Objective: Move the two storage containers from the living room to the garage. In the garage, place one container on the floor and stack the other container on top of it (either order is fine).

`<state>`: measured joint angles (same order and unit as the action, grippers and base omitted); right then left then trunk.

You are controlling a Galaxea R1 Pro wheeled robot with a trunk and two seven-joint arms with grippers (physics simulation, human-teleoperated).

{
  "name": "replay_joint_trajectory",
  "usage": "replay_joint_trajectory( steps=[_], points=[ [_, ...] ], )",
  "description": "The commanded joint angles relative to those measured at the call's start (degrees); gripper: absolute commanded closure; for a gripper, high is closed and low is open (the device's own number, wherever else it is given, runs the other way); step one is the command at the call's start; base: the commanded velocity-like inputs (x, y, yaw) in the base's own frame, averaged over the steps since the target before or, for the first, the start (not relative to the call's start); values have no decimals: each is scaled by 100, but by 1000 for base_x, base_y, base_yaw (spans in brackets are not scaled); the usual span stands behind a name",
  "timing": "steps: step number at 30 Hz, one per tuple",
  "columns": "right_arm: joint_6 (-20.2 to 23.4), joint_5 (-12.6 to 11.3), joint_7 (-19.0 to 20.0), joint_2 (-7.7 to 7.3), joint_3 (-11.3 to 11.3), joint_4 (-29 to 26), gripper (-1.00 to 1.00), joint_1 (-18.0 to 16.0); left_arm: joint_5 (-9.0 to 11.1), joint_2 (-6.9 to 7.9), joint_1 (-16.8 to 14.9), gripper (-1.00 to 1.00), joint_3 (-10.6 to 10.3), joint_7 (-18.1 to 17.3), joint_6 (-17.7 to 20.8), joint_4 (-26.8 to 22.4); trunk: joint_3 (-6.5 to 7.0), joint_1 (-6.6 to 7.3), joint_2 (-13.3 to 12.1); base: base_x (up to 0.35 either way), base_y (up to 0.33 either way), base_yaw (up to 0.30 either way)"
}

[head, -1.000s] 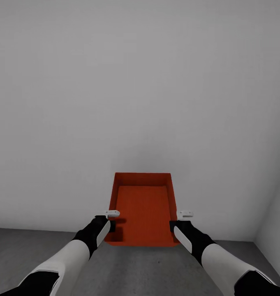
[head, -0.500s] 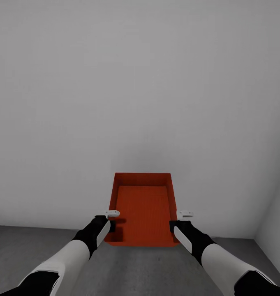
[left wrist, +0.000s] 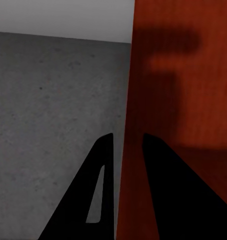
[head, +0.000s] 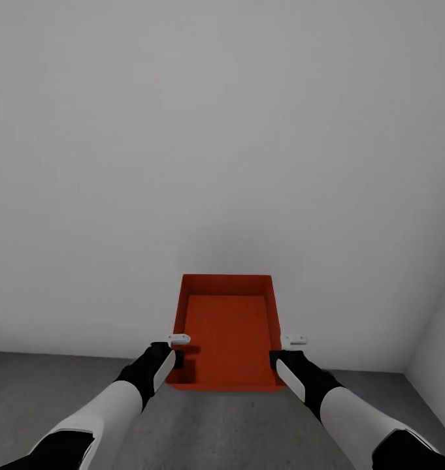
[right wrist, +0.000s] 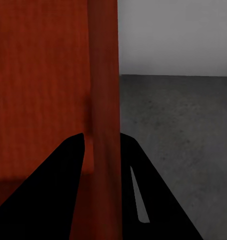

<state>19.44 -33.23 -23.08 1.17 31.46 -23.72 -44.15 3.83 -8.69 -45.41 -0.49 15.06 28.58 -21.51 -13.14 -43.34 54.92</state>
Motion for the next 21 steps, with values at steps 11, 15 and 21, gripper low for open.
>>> replay_joint_trajectory(
  steps=[11,15,21],
  points=[
    [51,186,-56,-10,-114,-18,100,-15,-165,-3,5,100,-20,70,69,-2,-309,-243,450,0,0,0],
    [51,186,-56,-12,-114,-18,100,-15,-164,-5,5,100,-18,68,69,-2,-418,-331,610,0,0,0],
    [51,186,-56,-8,-114,-18,100,-15,-164,-7,5,100,-20,67,69,-2,-581,-462,851,0,0,0]
  ],
)
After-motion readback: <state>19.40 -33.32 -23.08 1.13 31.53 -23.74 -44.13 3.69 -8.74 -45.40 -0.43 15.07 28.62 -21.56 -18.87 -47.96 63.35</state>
